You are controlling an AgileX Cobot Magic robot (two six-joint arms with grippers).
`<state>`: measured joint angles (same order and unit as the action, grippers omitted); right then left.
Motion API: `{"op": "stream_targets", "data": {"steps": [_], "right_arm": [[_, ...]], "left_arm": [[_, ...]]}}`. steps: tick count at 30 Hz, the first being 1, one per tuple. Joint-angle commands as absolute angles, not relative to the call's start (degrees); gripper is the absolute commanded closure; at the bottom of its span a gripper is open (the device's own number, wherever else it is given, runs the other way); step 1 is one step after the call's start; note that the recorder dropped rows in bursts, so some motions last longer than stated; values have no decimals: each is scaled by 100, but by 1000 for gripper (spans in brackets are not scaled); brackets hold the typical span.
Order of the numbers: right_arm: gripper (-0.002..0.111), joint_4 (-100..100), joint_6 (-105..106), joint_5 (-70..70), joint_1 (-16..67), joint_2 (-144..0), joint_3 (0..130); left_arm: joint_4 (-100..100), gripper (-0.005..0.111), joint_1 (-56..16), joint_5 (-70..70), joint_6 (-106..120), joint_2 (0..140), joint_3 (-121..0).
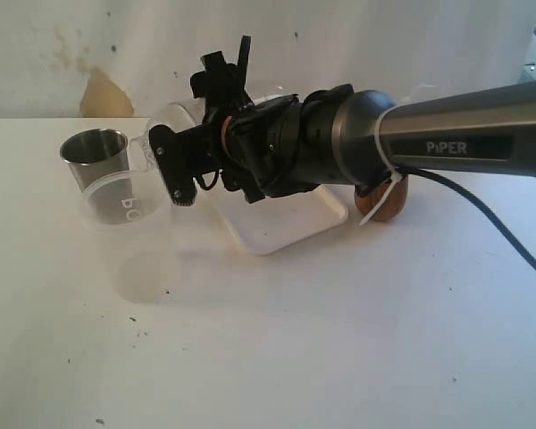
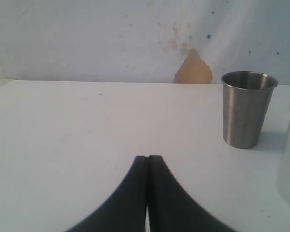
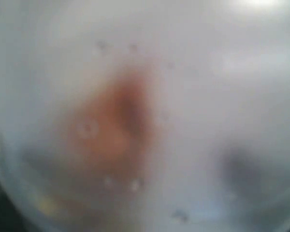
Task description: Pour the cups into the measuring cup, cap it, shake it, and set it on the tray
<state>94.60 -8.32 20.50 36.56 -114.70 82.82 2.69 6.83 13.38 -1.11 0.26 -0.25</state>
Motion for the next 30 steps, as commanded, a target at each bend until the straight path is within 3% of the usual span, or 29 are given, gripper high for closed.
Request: {"op": "stream_targets", "data": {"steps": [1, 30], "right_arm": [[108, 9747, -771, 2164, 3663, -11388, 8392], [108, 9995, -771, 2260, 3732, -11377, 8392]], "left_arm": [[261, 107, 671, 1338, -127, 0, 0], [261, 107, 671, 1338, -127, 0, 0]]}}
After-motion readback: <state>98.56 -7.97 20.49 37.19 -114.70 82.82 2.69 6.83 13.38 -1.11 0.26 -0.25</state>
